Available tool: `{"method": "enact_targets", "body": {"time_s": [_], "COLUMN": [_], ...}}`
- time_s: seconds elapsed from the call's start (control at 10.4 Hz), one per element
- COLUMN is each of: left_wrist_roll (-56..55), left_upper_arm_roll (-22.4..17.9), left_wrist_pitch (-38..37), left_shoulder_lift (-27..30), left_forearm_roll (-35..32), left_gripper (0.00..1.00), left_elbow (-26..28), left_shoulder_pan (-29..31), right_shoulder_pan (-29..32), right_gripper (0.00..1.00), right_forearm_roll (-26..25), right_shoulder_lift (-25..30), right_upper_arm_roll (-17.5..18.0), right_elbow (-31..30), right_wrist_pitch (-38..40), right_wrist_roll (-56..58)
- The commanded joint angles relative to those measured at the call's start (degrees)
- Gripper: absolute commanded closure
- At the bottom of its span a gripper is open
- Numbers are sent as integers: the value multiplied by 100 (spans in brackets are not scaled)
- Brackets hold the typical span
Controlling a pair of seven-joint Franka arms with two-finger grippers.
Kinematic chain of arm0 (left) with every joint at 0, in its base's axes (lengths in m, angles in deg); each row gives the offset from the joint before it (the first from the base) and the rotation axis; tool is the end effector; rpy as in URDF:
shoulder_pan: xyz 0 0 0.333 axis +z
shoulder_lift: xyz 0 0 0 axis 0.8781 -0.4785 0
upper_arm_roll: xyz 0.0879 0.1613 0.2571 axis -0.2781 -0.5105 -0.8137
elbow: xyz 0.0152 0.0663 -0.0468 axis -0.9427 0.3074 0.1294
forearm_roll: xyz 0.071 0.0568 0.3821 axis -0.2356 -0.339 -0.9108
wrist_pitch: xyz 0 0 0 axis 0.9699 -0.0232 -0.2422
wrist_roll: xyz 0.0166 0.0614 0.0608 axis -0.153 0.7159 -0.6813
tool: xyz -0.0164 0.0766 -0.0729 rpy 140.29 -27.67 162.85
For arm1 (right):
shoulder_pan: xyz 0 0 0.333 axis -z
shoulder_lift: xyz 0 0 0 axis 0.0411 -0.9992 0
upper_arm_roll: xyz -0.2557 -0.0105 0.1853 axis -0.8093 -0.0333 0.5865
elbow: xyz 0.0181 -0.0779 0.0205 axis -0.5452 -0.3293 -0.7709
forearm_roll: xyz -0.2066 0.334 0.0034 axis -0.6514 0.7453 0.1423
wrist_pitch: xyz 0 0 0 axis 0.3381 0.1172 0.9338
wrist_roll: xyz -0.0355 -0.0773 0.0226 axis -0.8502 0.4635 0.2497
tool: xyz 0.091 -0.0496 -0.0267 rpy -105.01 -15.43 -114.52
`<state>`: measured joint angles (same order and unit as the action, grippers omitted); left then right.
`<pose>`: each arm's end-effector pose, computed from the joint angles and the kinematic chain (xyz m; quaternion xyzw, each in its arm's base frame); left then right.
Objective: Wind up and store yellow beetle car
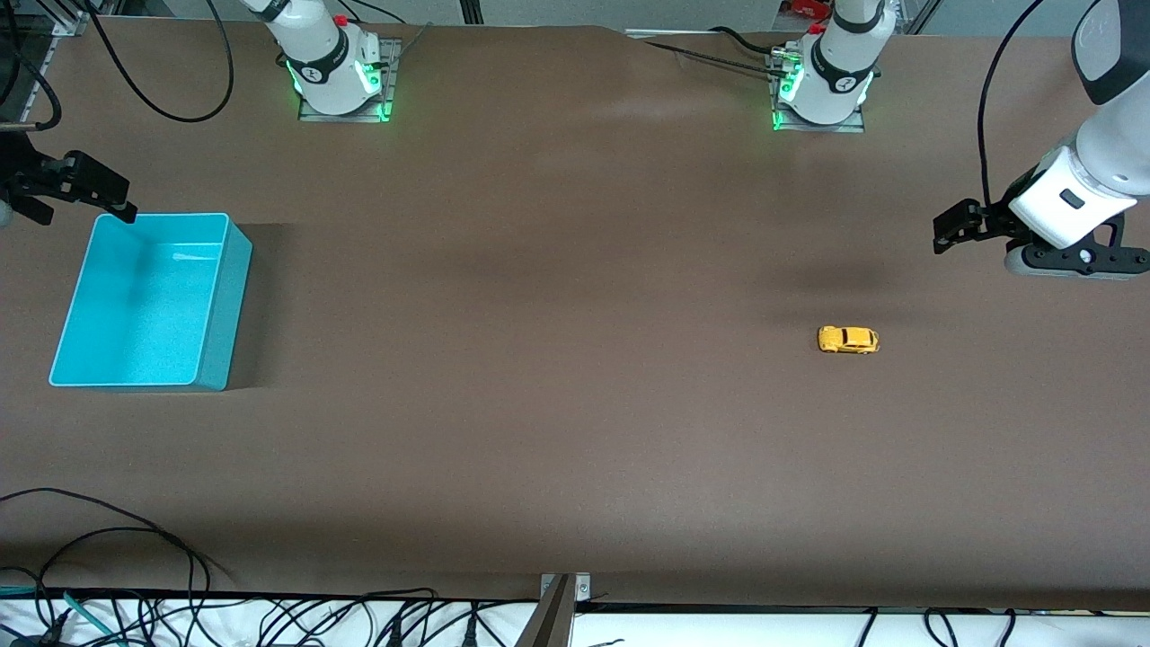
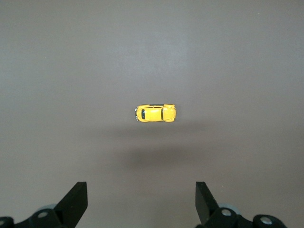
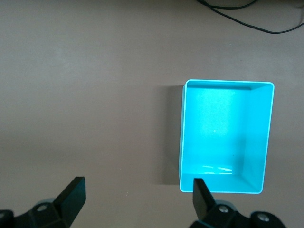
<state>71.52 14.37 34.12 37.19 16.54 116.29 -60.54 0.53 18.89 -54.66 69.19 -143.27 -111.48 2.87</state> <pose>0.5477 -0.0044 0.5327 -0.9993 0.0212 0.0298 0.0097 0.5589 -0.0119 0.6271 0.9997 0.0204 0.0083 0.0057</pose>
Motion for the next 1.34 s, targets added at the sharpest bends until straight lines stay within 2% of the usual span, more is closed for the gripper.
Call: {"method": "enact_targets", "body": {"time_s": [0.0,1.25], "left_wrist_roll": [132,88], "left_upper_arm_roll": [25,34], "left_wrist_pitch": [-105,-176], "left_shoulder_lift": [73,47], "left_forearm_roll": [-100,-20], "left_gripper": [0,0], "left_elbow": [5,14], "left_shoulder_pan": [53,123], "right_shoulder_pan": [7,-2], "right_gripper": [0,0], "right_forearm_roll": [-30,-30], "right_shoulder_lift": [31,-4], "right_upper_arm_roll": [-3,14], "right_elbow": [88,106], "right_wrist_pitch": [59,15], "right_wrist_roll": [31,-154]}}
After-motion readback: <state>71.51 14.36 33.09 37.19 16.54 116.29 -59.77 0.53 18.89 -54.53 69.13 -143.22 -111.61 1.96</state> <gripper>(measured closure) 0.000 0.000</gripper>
